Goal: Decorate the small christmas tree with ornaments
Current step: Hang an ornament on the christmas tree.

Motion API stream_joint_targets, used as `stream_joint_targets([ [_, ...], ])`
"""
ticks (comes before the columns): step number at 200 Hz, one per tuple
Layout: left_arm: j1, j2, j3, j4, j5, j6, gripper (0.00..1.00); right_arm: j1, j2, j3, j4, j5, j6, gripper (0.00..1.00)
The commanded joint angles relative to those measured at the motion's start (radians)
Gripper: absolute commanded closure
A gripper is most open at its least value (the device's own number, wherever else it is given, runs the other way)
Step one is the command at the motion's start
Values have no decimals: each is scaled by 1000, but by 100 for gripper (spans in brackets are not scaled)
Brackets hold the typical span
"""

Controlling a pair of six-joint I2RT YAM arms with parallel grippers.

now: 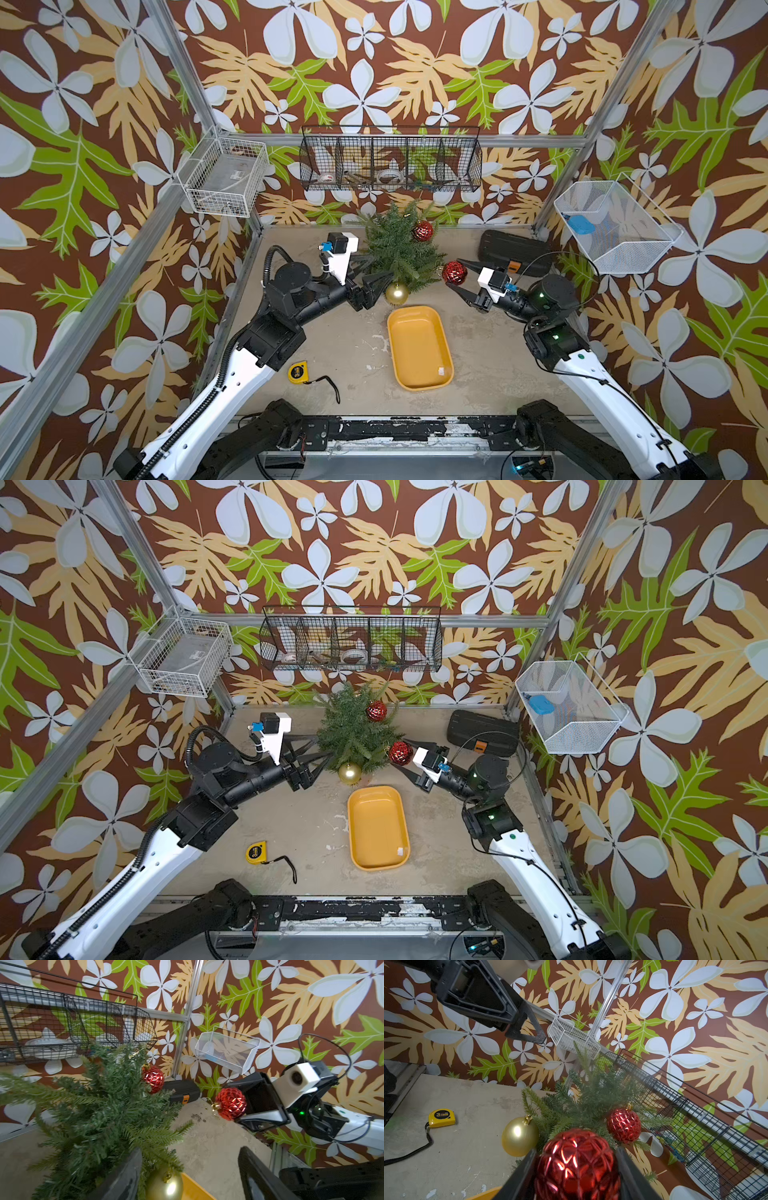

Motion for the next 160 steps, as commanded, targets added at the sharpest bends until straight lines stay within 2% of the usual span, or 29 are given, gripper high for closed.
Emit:
stream_joint_targets([
  [1, 64, 18, -11, 14, -29, 97, 27, -27, 25, 19, -30, -132, -23, 60],
  [19, 88, 22, -55, 52, -110, 169, 27, -37, 42, 17, -43, -140, -37, 60],
  [55, 97, 8, -193, 193, -200, 286, 28, -43, 76, 22, -41, -153, -42, 60],
  [112, 103, -61, -335, 316, -233, 286, 29, -49, 119, 36, -51, -124, -51, 60],
  [160, 103, -83, -361, 323, -236, 277, 29, -50, 128, 39, -85, -104, -63, 60],
])
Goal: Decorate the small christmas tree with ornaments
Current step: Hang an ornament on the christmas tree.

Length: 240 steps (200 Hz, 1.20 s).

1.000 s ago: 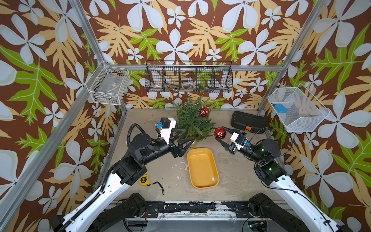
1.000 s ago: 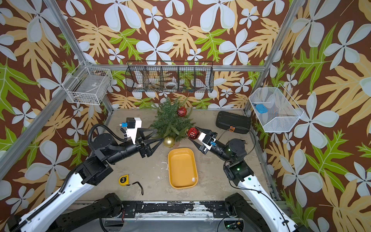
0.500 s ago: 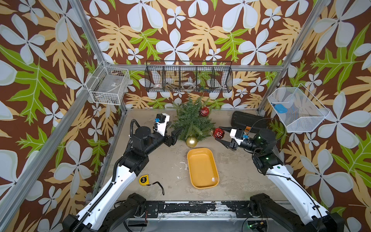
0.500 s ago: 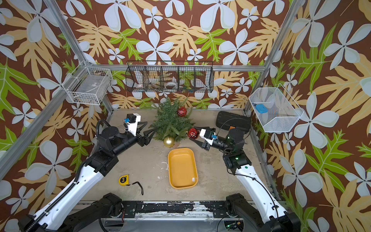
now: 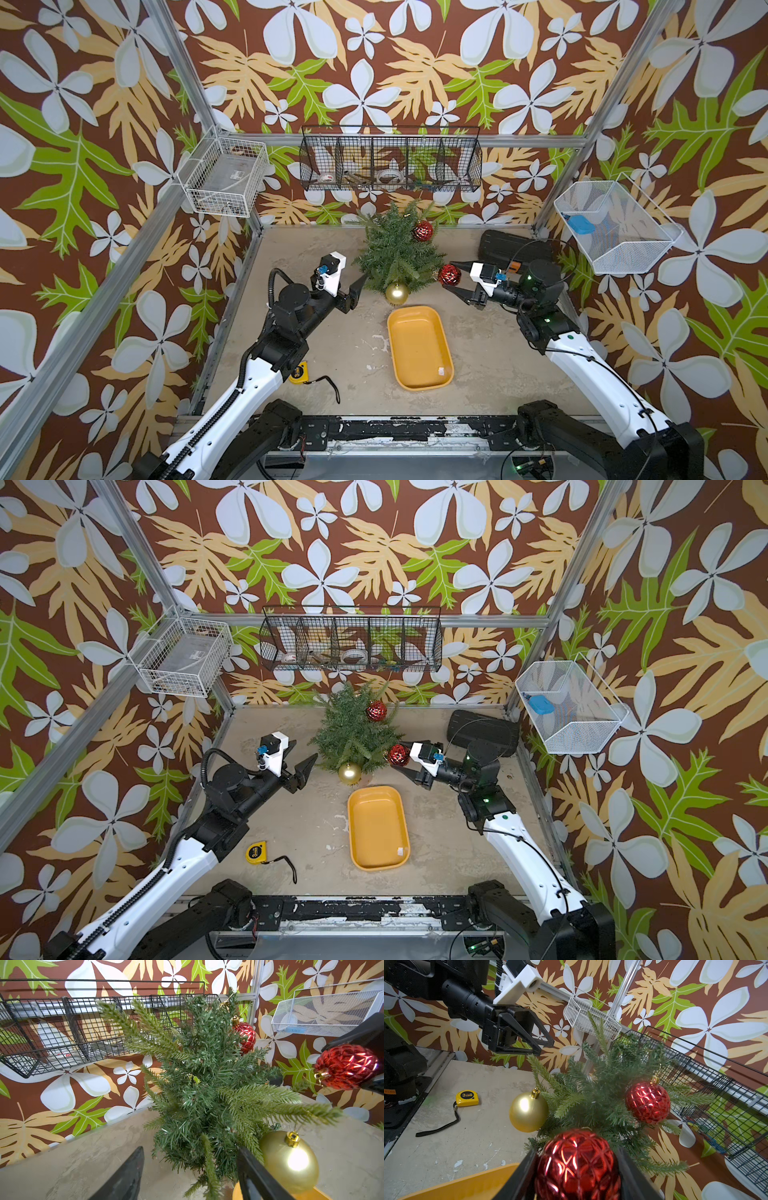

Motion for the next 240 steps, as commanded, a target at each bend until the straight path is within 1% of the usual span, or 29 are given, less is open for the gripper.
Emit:
stream_joint_targets([
  [1, 1, -5, -1, 44, -8, -1, 29, 1, 2, 8, -14, 15, -12, 60],
  [75, 3, -3, -4, 39, -6, -3, 29, -2, -1, 1, -36, 87, -17, 60],
  [124, 5, -4, -4, 38, -1, -6, 29, -6, 10, 2, -20, 100, -2, 60],
  [206, 8, -4, -4, 36, -1, -8, 29, -5, 31, -4, -37, 95, -5, 60],
  [240, 9, -4, -4, 36, 4, -12, 29, -5, 11, -17, -51, 57, -8, 60],
])
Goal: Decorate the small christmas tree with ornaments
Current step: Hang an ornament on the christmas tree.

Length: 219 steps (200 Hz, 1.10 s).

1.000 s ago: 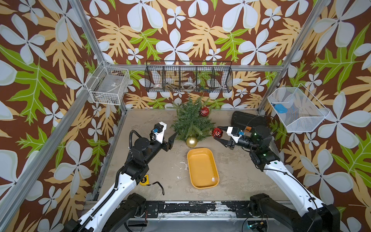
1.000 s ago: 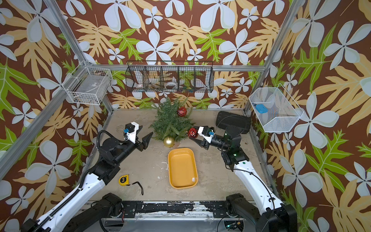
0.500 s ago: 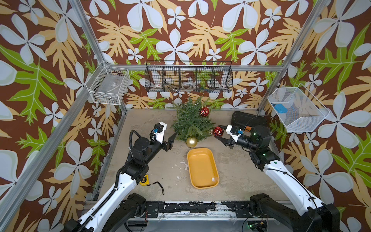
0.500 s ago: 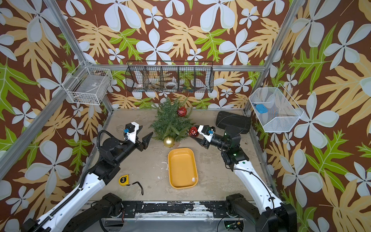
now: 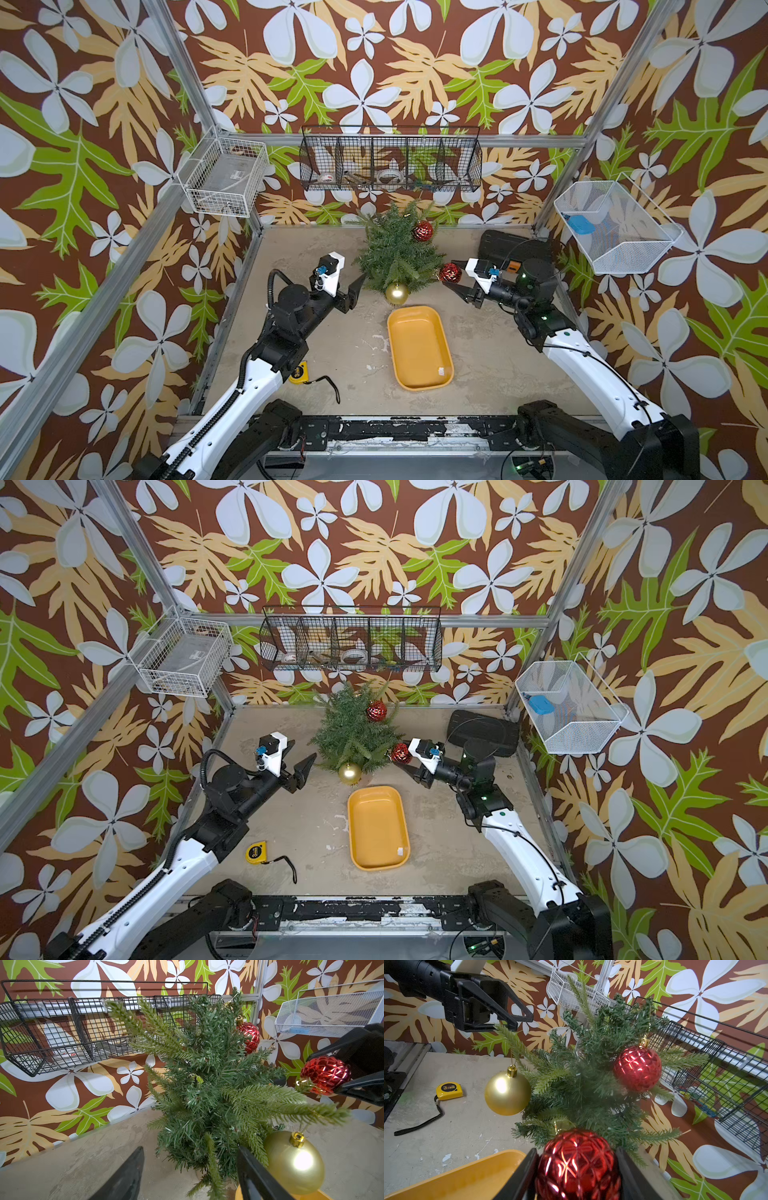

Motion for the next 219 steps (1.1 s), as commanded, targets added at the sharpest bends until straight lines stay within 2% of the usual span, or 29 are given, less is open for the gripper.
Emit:
stream_joint_targets([
  [1, 3, -2, 1, 32, 9, -11, 29, 1, -12, -7, -4, -32, -1, 60],
  [38, 6, -4, 1, 33, 12, -13, 29, 5, -22, -16, -4, -86, 0, 60],
  [129, 12, -3, 0, 35, 20, -18, 29, 13, -10, -19, 36, -112, 6, 60],
  [167, 14, 3, 2, 35, 25, -23, 29, 21, 25, 12, -53, -88, -29, 61],
  [219, 22, 10, 5, 35, 34, -30, 29, 35, 14, -29, -32, -26, 16, 59],
])
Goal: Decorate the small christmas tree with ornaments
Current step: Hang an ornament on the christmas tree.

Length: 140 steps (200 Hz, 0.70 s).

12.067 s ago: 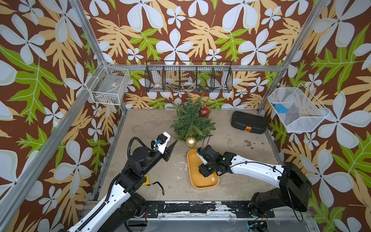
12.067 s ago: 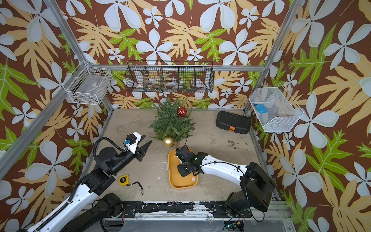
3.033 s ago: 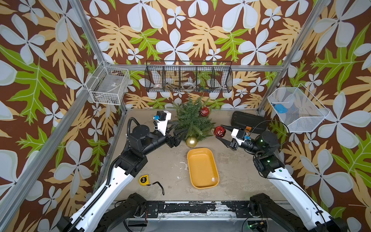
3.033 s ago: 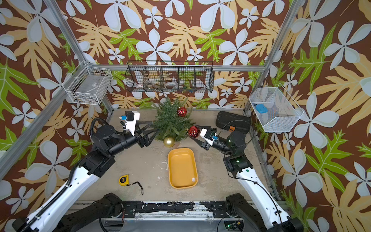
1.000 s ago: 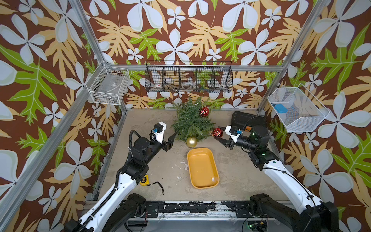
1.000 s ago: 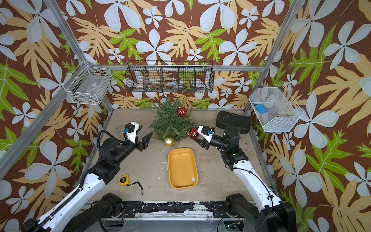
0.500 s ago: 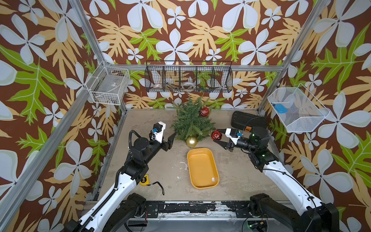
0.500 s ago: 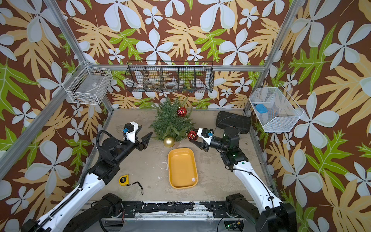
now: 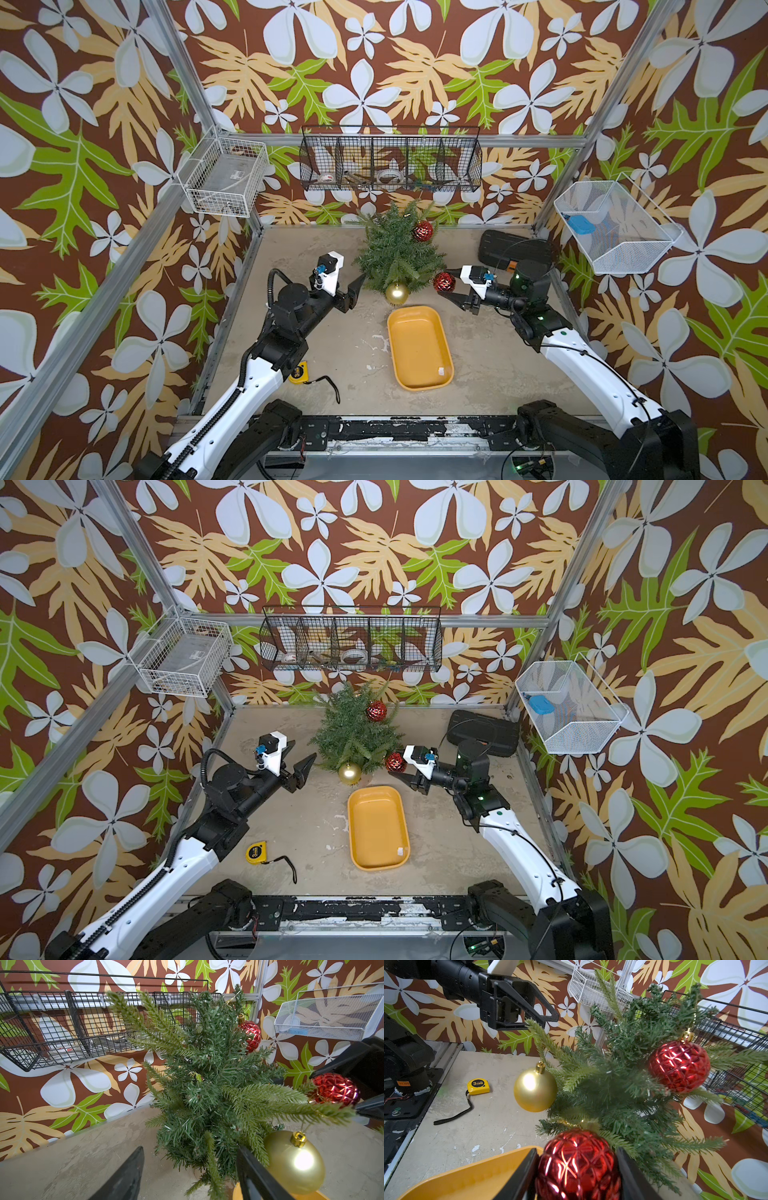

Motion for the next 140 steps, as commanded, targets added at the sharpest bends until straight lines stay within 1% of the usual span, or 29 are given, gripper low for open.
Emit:
stream_joint_targets([
  [1, 5, 2, 5, 35, 10, -10, 29, 2, -8, -26, 16, 28, 36, 59],
  [6, 5, 2, 5, 35, 9, -10, 29, 3, -13, -37, 30, 33, 47, 59],
  [20, 8, 2, 5, 36, 11, -12, 29, 2, -26, -64, 66, 50, 69, 53],
  [36, 8, 2, 5, 36, 13, -13, 29, 2, -36, -72, 74, 65, 77, 50],
  [63, 10, 3, 5, 37, 15, -13, 29, 2, -34, -77, 93, 63, 91, 37],
  [81, 11, 4, 5, 37, 15, -13, 29, 3, -28, -75, 99, 63, 94, 30],
  [103, 11, 3, 4, 37, 15, -13, 29, 2, -23, -72, 101, 64, 94, 27],
  [140, 14, 5, 4, 38, 17, -13, 29, 2, -20, -71, 98, 64, 95, 27],
])
